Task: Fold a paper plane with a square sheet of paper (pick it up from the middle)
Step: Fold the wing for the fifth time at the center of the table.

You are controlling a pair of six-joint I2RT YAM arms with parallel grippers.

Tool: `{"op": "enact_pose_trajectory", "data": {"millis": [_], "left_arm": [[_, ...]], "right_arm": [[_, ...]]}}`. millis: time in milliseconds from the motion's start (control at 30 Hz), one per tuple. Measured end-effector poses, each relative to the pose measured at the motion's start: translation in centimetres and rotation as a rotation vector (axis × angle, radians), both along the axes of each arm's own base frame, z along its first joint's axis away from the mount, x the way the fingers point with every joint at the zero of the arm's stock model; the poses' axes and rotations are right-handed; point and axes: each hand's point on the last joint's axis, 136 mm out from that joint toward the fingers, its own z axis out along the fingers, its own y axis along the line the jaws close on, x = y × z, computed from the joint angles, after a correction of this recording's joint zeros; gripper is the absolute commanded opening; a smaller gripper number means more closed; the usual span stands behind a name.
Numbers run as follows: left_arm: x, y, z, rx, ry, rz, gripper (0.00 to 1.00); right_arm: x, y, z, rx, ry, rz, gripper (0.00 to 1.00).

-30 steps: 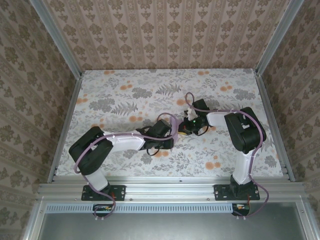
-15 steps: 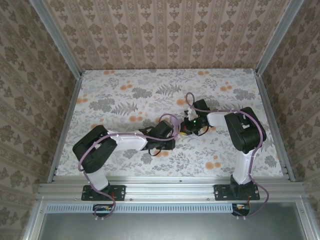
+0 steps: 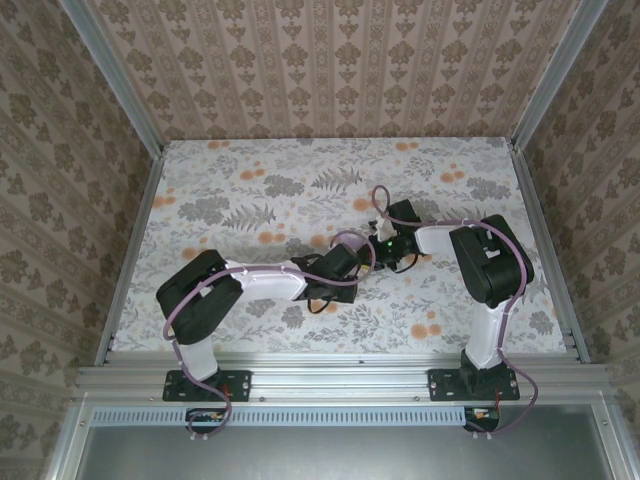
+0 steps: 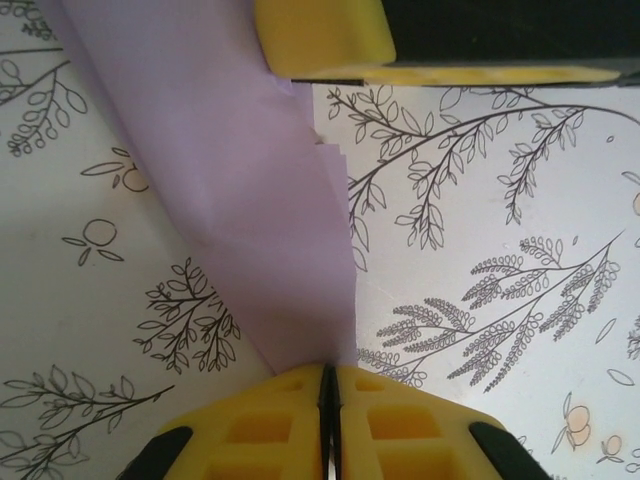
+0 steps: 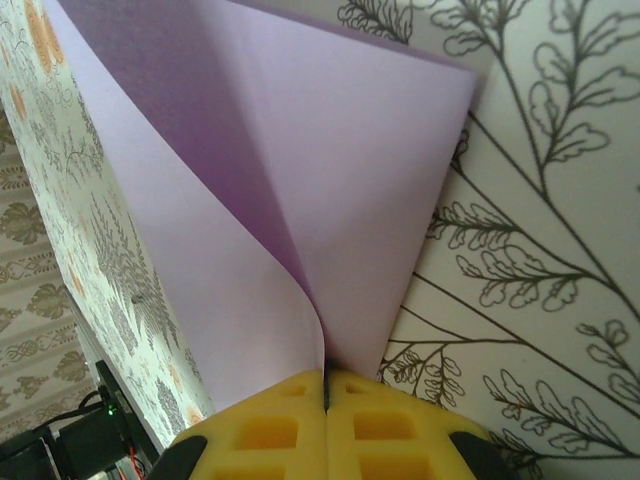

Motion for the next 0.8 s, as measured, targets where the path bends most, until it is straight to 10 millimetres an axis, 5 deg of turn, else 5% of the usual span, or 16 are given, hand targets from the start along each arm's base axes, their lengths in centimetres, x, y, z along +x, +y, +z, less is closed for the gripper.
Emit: {"op": "enact_pose_trajectory", "data": {"millis": [400, 800], "left_arm": [[-0.2, 0.2, -0.2, 0.038, -0.033, -0.032, 0.11], [-0.3, 0.3, -0.2, 0.058, -0.058, -0.069, 0.1]], "right_arm": [[0.0, -0.3, 0.1, -0.013, -0.007, -0.01, 0.02], [-0.3, -2.1, 1.0, -0.063, -0.013, -0.057, 0.19]]}}
